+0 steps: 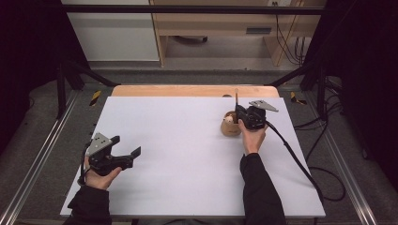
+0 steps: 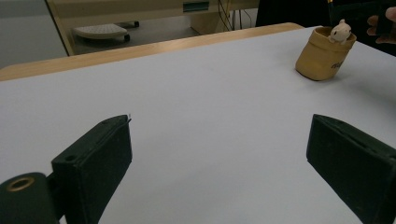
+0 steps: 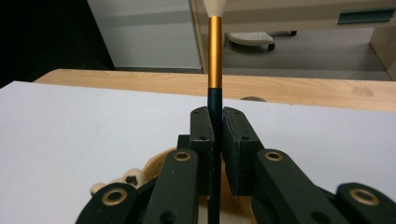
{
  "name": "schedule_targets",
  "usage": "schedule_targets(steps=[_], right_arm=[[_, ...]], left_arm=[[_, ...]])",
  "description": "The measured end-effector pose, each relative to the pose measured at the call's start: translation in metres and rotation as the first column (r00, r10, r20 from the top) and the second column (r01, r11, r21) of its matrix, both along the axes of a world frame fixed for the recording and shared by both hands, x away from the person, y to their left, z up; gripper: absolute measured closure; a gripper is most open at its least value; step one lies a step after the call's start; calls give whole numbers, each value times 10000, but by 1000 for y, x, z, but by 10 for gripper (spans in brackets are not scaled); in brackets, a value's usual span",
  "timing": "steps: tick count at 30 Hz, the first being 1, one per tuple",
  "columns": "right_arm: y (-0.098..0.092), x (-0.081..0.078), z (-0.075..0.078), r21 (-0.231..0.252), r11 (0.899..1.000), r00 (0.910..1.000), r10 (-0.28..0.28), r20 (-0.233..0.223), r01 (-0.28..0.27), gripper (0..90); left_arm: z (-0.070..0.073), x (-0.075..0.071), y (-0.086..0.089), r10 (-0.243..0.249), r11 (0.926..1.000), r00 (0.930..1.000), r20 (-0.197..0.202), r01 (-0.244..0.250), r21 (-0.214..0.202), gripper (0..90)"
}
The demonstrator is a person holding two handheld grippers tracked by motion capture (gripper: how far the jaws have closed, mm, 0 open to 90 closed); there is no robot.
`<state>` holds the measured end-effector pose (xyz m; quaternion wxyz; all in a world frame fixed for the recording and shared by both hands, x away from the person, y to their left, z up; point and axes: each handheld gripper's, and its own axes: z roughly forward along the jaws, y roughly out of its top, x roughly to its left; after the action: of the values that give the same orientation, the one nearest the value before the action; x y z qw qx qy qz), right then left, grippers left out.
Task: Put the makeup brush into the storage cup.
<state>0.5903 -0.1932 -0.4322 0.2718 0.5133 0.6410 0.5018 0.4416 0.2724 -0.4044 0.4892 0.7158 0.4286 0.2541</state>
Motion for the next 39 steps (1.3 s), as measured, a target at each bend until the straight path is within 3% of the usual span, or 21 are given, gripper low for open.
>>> schedule_targets(steps=[9,17,23,35,39], right_arm=[[-4,-5,-4,-364,9993,9997,50,-227,-58,829],[-10,-12,1,-273,9994,9994,191,-277,-198,812],[-17,-22,8,-79,9992,9992,402,-67,-403,784],[-27,-47,28,189,9898,9896,1410,270,-1415,598],[-28,-55,32,186,9880,9874,1523,422,-1531,528]], left_arm=[[0,0,0,2,10000,10000,-14,-2,14,63],[0,0,-1,0,10000,10000,-19,0,23,63],[0,0,-1,-5,10000,10000,-33,5,29,63],[-1,0,-2,4,10000,10000,-49,-3,53,63],[-1,0,-2,-2,10000,10000,-36,3,47,63]])
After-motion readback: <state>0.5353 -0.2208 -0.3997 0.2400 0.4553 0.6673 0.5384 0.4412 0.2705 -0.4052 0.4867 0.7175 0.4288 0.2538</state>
